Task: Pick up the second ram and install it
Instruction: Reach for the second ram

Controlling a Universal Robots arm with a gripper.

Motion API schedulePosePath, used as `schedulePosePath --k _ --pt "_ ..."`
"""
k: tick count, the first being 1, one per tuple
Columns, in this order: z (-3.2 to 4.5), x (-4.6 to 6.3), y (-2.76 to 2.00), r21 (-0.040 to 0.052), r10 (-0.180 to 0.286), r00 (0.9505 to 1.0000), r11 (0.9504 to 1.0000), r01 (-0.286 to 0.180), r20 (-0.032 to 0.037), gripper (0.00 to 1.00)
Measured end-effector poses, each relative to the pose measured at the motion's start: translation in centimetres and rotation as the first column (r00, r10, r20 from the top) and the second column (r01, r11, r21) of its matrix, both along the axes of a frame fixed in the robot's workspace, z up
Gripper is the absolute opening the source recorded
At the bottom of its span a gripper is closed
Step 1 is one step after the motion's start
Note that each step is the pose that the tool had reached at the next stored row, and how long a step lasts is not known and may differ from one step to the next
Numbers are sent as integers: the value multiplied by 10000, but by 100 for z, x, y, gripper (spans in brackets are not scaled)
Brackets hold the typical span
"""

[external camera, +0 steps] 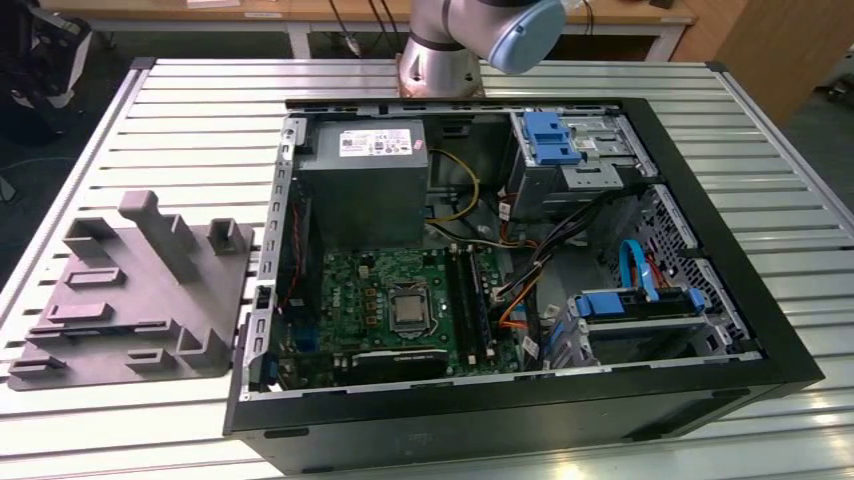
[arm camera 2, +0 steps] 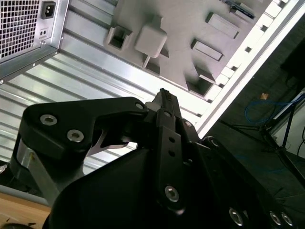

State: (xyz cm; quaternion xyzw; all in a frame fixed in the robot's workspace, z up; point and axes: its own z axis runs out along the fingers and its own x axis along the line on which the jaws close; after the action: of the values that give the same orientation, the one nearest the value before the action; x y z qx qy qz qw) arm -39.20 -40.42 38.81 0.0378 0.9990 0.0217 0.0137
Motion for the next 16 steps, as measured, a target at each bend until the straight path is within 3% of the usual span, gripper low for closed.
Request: schedulePosePath --k 16 --pt "-139 -106 -236 -1 -1 10000 10000 1 -9 10"
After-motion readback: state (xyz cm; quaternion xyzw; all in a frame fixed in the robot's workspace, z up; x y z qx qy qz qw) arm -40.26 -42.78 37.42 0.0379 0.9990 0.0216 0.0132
